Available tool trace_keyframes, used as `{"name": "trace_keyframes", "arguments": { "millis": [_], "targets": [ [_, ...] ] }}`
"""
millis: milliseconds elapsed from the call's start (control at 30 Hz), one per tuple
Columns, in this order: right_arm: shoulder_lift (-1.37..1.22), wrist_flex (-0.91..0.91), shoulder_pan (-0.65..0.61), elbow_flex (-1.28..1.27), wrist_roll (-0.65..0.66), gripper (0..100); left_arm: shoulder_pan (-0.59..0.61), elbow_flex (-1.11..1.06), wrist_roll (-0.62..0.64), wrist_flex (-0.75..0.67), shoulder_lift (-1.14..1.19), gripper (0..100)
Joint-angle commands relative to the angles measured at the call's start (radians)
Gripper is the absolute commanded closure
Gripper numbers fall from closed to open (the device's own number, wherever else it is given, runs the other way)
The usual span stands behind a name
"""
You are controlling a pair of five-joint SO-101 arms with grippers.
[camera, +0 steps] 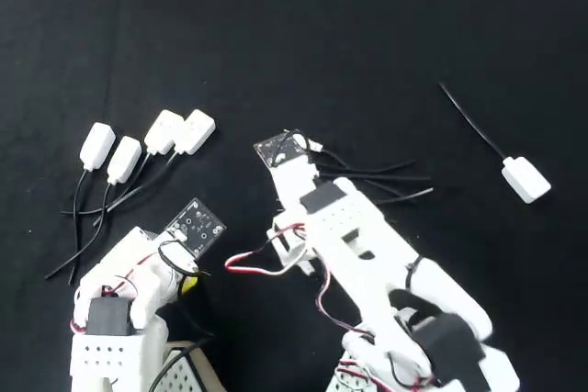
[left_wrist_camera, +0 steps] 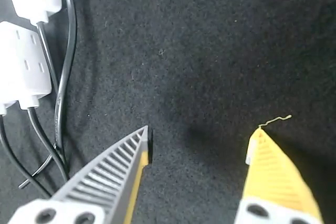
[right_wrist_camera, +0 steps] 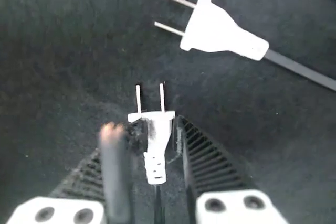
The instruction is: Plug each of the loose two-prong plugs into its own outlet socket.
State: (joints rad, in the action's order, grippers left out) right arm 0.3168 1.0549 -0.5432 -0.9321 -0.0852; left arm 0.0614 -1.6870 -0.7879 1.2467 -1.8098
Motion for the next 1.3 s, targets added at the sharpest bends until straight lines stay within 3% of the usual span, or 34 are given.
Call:
{"name": "trace_keyframes", "arguments": {
  "millis": [0, 667, 867, 1067, 1267],
  "targets": [
    [-0.03, -0.012, -0.02, 0.048, 0.014, 90.7, 0.013, -0.013, -0.008, 0.008, -0.009, 70],
    [-0.061, 0.058, -0.051, 0.041, 0.031, 90.5, 0.013, -0.013, -0.009, 0.008, -0.009, 70],
    [-0.229, 0.058, -0.101, 0.11, -0.037, 82.6, 0.013, -0.013, -0.009, 0.008, -0.009, 70],
    [-0.406, 0.06, -0.117, 0.208, -0.071, 94.9, 0.013, -0.013, -0.009, 0.008, -0.009, 70],
    [-0.38, 0.063, -0.109, 0.222, -0.074, 96.3, 0.013, -0.013, -0.009, 0.008, -0.009, 70]
  ]
}}
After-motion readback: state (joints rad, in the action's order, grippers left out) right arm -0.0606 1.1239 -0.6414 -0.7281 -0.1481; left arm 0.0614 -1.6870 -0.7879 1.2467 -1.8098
